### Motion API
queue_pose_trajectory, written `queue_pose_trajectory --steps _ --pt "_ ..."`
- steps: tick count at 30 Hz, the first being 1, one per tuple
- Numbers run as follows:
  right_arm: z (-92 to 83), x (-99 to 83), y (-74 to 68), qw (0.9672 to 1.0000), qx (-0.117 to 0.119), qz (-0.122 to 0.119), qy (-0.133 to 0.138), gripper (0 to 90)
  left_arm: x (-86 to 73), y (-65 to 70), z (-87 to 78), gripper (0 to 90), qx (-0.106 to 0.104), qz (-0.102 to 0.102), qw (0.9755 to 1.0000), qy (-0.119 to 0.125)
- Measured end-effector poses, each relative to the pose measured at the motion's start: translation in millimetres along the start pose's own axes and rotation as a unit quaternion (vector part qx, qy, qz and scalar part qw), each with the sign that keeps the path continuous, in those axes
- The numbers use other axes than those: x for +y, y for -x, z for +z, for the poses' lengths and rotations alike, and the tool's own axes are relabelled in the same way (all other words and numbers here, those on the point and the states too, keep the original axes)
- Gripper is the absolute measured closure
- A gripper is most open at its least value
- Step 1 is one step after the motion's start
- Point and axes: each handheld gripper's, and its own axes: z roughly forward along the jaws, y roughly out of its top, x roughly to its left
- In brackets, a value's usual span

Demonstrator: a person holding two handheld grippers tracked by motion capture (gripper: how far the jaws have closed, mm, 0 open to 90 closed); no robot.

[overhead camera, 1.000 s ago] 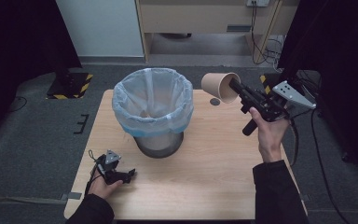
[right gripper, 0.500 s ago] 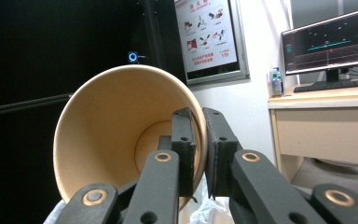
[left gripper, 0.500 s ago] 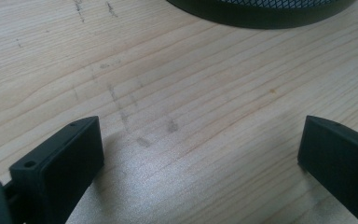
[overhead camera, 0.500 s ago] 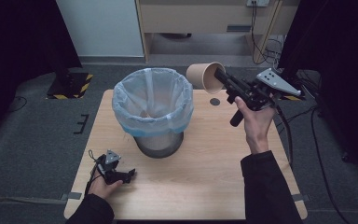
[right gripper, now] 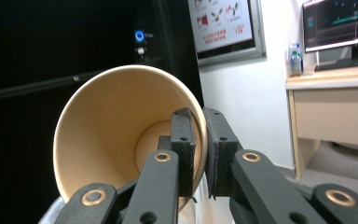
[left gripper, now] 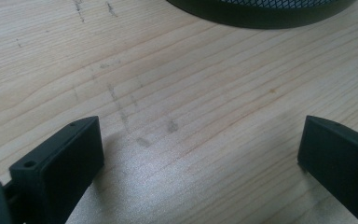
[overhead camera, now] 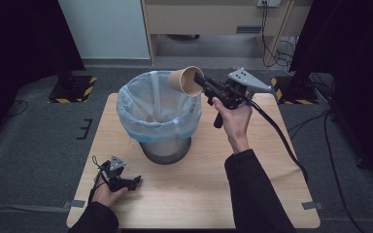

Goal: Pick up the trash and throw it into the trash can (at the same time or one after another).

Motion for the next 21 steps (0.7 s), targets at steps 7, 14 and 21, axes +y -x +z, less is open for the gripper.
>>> queue_pose_trajectory --steps 7,14,21 --pt "25.0 -19.4 -4.8 0.9990 0.014 -0.003 -0.041 62.1 0.0 0.0 0.0 0.0 0.000 0.000 1.0000 0.000" --pt "8.9 -21.9 8.1 0.9993 -0.002 -0.004 -0.037 43.9 0.0 -0.1 0.0 0.0 -0.001 0.000 1.0000 0.000" --pt "-39.7 -25.7 33.4 0.9986 -0.037 -0.013 -0.034 29.5 0.0 -0.1 0.0 0.0 0.000 0.000 1.0000 0.000"
